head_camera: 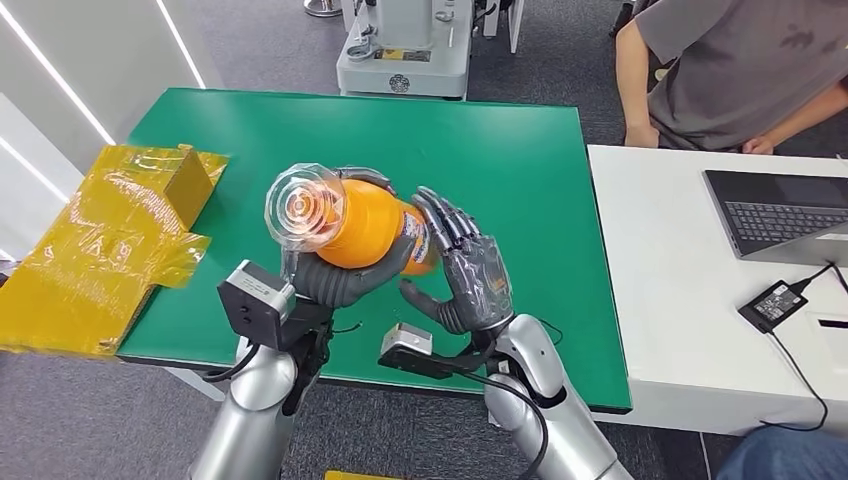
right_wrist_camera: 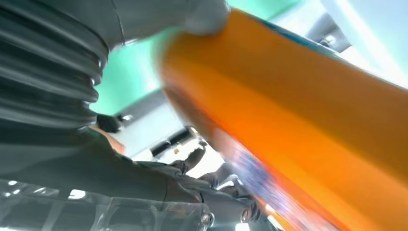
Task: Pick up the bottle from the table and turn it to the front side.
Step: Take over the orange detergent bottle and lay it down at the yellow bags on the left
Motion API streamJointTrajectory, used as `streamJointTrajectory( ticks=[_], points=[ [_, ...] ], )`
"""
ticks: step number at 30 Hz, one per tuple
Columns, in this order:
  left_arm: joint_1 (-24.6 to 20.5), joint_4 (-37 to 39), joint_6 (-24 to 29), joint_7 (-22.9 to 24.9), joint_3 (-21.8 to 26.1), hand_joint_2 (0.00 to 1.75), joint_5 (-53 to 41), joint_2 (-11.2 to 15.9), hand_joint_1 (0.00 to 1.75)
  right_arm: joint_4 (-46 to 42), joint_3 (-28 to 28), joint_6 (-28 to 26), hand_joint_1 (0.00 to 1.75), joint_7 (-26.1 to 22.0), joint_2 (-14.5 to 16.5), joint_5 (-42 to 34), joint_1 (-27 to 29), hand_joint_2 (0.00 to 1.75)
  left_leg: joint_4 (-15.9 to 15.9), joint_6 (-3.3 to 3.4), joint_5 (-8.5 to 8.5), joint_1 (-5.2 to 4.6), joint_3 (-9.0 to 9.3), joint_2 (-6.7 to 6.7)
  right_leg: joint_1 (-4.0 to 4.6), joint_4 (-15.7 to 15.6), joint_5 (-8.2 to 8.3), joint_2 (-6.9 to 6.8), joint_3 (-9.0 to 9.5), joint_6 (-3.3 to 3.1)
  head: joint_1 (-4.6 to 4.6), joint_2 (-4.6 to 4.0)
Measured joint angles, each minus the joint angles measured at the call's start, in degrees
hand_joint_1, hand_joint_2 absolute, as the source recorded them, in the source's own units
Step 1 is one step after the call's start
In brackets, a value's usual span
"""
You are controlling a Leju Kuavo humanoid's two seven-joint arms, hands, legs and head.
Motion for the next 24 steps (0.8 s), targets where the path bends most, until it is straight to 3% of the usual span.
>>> streamJointTrajectory(
  ticks=[7, 16, 24],
  points=[
    [-0.04, -1.32, 0.76, 0.13, 0.0, 1.75, -0.24, -0.1, 1.75, -5.48, -2.77, -2.67, 0.0, -3.01, 0.15, -9.58, 5.02, 1.75, 0.0, 0.0, 0.0, 0.0, -0.02, -0.01, 0.0, 0.0, 0.0, -0.01, -0.01, 0.0, 0.0, 0.0],
    [-0.05, -1.31, 3.24, -0.63, -0.01, 1.75, 0.78, -0.04, 1.75, -18.78, -5.12, -3.02, 0.0, -11.11, 0.87, -33.65, 10.89, 1.75, -0.01, 0.0, 0.0, 0.0, -0.01, 0.02, 0.0, 0.01, 0.0, 0.02, -0.02, 0.0, 0.0, 0.0],
    [0.21, -1.17, 6.54, -1.41, 0.04, 1.75, 1.32, 0.57, 1.75, -36.52, -4.62, -7.85, 0.0, -12.7, 0.92, -52.75, 15.06, 1.75, -0.01, 0.0, 0.0, 0.0, -0.03, 0.01, 0.0, 0.0, -0.01, 0.0, -0.02, 0.0, 0.0, 0.0]
  ],
)
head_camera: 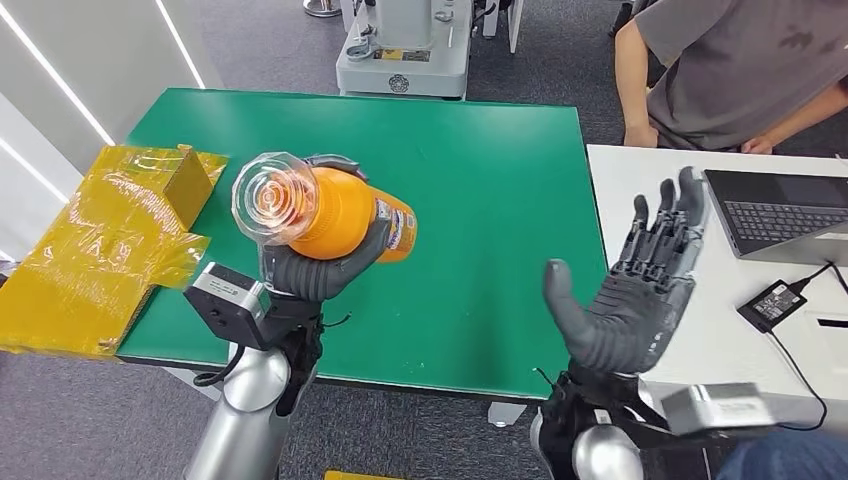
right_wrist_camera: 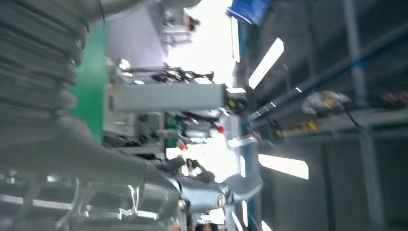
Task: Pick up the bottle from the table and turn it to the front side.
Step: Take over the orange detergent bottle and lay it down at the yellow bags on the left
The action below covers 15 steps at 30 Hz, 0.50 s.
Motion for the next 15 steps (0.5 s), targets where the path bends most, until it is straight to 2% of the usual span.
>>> streamJointTrajectory(
  ticks=[4, 7, 11, 15],
  points=[
    [0.65, 0.01, 1.82, -0.25, 0.42, 1.75, -0.35, 0.38, 1.75, -6.02, -0.02, 4.25, 0.0, -0.04, 0.13, -6.34, 2.0, 1.75, -0.01, 0.0, 0.0, 0.0, 0.0, 0.0, 0.0, 0.0, 0.0, 0.0, 0.0, 0.0, 0.0, 0.0],
    [1.29, -0.02, 2.76, -0.42, 1.02, 1.75, -0.7, 0.77, 1.75, -8.11, -0.13, 7.87, 0.0, -0.03, 0.4, -6.8, 2.91, 1.75, -0.02, 0.0, 0.0, 0.01, 0.01, 0.0, 0.01, 0.0, -0.01, 0.0, 0.0, -0.01, 0.0, 0.0],
    [1.98, -0.23, 5.58, -0.86, 2.05, 1.75, -2.76, 1.38, 1.75, -9.14, -0.2, 7.8, 0.0, -0.01, 0.58, -5.05, 3.3, 1.75, -0.02, 0.0, 0.0, 0.01, 0.01, 0.0, 0.01, 0.02, -0.01, 0.0, 0.01, -0.01, -0.01, 0.0],
    [2.13, -1.19, 11.77, -0.28, 3.03, 1.75, -10.23, 2.44, 1.75, -8.94, -0.08, 7.37, 0.0, 0.08, 0.63, -4.39, 3.27, 1.75, -0.02, 0.0, 0.01, 0.01, 0.01, 0.0, 0.01, 0.03, 0.0, 0.0, 0.01, -0.01, 0.01, 0.0]
  ],
)
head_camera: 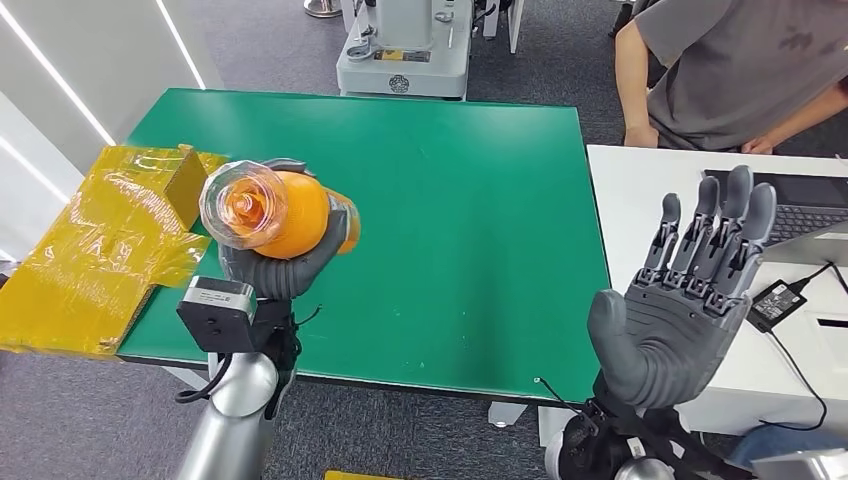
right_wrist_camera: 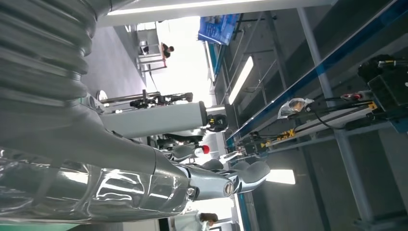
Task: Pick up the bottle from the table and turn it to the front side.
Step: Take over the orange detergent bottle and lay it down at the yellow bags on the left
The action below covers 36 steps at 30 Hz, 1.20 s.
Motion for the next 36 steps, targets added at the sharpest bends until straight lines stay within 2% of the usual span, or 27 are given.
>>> streamJointTrajectory(
  ticks=[3, 6, 9, 11, 15, 19, 24, 28, 32, 36],
  points=[
    [-0.38, -1.08, 6.27, 2.88, 0.25, 1.75, -12.06, 1.76, 1.75, 0.67, 0.27, 0.1, 0.0, 0.05, 0.0, -0.15, -0.06, 1.75, 0.0, 0.0, 0.0, 0.0, 0.0, -0.01, 0.0, 0.0, 0.0, -0.01, 0.0, 0.0, -0.01, 0.0],
    [-1.64, -1.38, 11.04, 9.55, 0.29, 1.75, -30.0, 4.08, 1.75, 1.5, 0.49, 1.14, 0.0, 0.07, 0.06, -0.55, -0.22, 1.75, 0.0, -0.01, 0.01, 0.01, 0.0, -0.01, 0.01, 0.0, 0.0, -0.02, 0.0, 0.0, -0.01, 0.0],
    [-3.66, 0.01, 12.8, 15.55, 0.27, 1.75, -47.99, 6.78, 1.75, 2.26, 0.57, 2.34, 0.0, 0.07, 0.25, -0.81, -0.39, 1.75, -0.01, -0.02, 0.01, 0.01, 0.02, 0.0, 0.01, 0.01, -0.01, -0.02, 0.0, -0.01, -0.01, 0.0],
    [-4.99, 2.29, 12.93, 16.58, 0.27, 1.75, -52.47, 8.27, 1.75, 2.58, 0.58, 2.8, 0.0, 0.07, 0.3, -0.8, -0.43, 1.75, -0.01, -0.02, 0.02, 0.01, 0.03, 0.01, 0.01, 0.01, 0.0, 0.0, 0.0, -0.01, -0.01, 0.0],
    [-7.82, 9.47, 12.93, 16.26, 0.23, 1.75, -55.95, 10.95, 1.75, 2.82, 0.56, 3.08, 0.0, 0.07, 0.31, -0.49, -0.32, 1.75, -0.01, -0.06, 0.04, 0.01, 0.05, 0.02, 0.0, 0.01, 0.0, 0.02, 0.0, -0.01, -0.01, 0.0],
    [-10.4, 17.58, 12.47, 13.52, -0.04, 1.75, -57.18, 13.09, 1.75, 2.82, 0.51, 3.54, 0.0, 0.07, 0.23, -0.29, 0.19, 1.75, -0.01, -0.07, 0.05, 0.01, 0.05, 0.04, 0.0, 0.02, 0.01, 0.07, -0.02, -0.02, -0.01, 0.0],
    [-13.46, 27.09, 6.56, 6.46, -0.52, 1.75, -56.19, 15.29, 1.75, 2.82, 0.52, 3.79, 0.0, 0.07, 0.06, -0.01, 0.8, 1.75, -0.01, -0.07, 0.04, 0.01, 0.03, 0.11, 0.0, 0.02, 0.0, 0.15, -0.08, -0.02, -0.01, 0.0],
    [-15.65, 33.26, 1.91, 3.2, -0.68, 1.75, -54.91, 17.23, 1.75, 2.79, 0.58, 3.58, 0.0, 0.07, -0.21, 0.33, 1.52, 1.75, -0.02, -0.07, 0.04, 0.01, 0.02, 0.17, 0.01, 0.03, 0.0, 0.23, -0.13, -0.03, -0.02, 0.0],
    [-17.14, 37.31, 0.71, 2.38, -0.72, 1.75, -54.33, 19.45, 1.75, 2.69, 0.74, 2.85, 0.0, 0.07, -0.38, 0.62, 2.39, 1.75, -0.05, -0.07, 0.04, 0.01, 0.02, 0.18, 0.01, 0.04, 0.0, 0.25, -0.14, -0.03, -0.02, 0.0],
    [-17.94, 40.22, 0.7, 4.19, -0.79, 1.75, -55.31, 21.27, 1.75, 2.39, 1.08, 1.73, 0.0, 0.07, -0.54, 1.1, 2.86, 1.75, -0.07, -0.07, 0.04, 0.01, 0.02, 0.21, 0.01, 0.03, 0.0, 0.28, -0.16, -0.04, -0.01, 0.0]
  ],
)
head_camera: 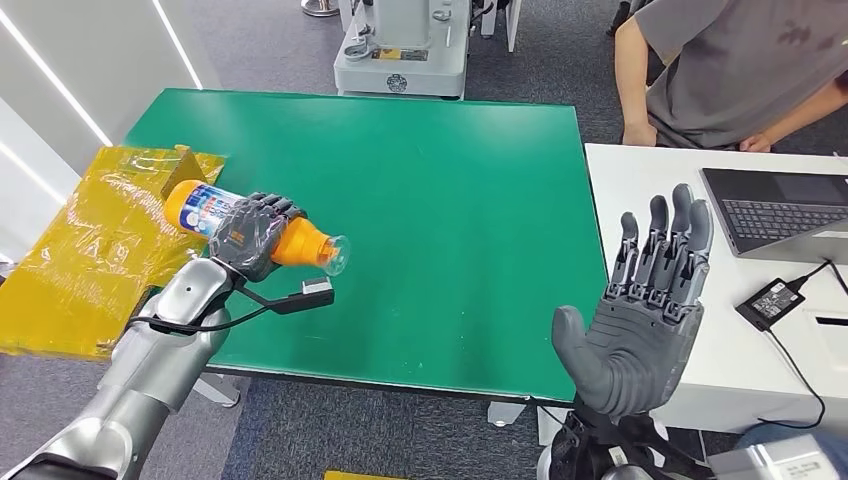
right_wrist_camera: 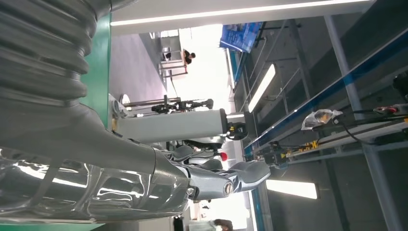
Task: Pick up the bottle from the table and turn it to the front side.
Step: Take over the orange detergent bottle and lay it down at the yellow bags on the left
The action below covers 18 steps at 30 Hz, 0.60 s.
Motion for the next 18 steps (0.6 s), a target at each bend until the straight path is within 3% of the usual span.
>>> streamJointTrajectory(
  ticks=[18],
  points=[
    [-0.66, 5.19, 0.39, 9.33, -0.34, 1.75, -3.02, 6.65, 1.75, -1.69, 0.4, -0.53, 0.0, 0.0, -0.6, 1.5, 2.37, 1.75, -0.05, 0.0, 0.0, 0.0, -0.01, 0.02, 0.0, 0.01, -0.02, 0.02, -0.01, -0.02, -0.01, 0.0]
  ],
)
